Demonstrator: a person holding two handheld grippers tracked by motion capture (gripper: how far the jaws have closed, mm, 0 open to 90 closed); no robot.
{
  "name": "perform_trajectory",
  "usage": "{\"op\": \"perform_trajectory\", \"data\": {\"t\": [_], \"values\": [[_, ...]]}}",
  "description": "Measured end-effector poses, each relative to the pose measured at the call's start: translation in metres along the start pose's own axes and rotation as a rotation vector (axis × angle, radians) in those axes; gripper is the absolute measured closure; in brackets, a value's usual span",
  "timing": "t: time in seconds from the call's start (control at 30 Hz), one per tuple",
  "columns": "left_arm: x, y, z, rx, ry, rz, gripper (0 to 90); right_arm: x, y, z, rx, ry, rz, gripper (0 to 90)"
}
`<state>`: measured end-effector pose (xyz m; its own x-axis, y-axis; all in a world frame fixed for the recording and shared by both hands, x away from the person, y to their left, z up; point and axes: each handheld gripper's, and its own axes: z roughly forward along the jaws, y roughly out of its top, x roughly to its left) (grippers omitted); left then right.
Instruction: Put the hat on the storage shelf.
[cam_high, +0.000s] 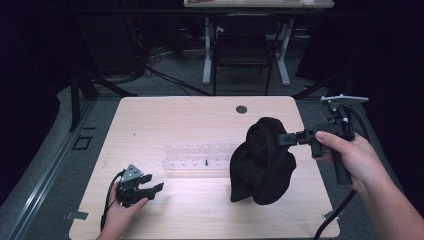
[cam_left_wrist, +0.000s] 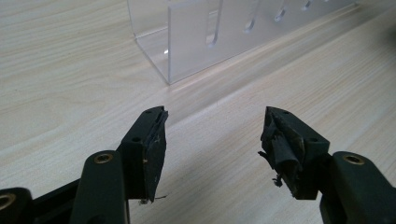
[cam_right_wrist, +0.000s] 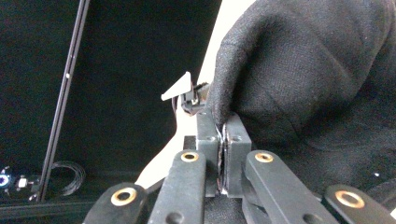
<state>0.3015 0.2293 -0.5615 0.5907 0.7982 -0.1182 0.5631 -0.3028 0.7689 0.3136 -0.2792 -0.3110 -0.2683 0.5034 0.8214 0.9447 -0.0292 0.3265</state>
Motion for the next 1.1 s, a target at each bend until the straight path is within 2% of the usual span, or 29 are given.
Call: {"op": "perform_trajectory", "data": {"t": [0.4,0.63,0.83,1.1], "values": [[0.001,0.0,0.0,-0.007,-0.001,-0.008,40.0,0.005,0.022,0.01,-0.029,0.008,-0.013,88.0],[0.001,0.0,0.0,-0.006,-0.007,-0.009,40.0,0.011,0.035,0.015,-0.044,-0.003,-0.043,88.0],[0.002,0.0,0.0,-0.009,-0.009,-0.014,38.9,0.012,0.043,0.017,-0.066,0.005,-0.052,88.0],[0.002,0.001,-0.001,-0.016,-0.007,-0.015,38.3,0.014,0.053,0.028,-0.073,-0.023,-0.091,88.0]]}}
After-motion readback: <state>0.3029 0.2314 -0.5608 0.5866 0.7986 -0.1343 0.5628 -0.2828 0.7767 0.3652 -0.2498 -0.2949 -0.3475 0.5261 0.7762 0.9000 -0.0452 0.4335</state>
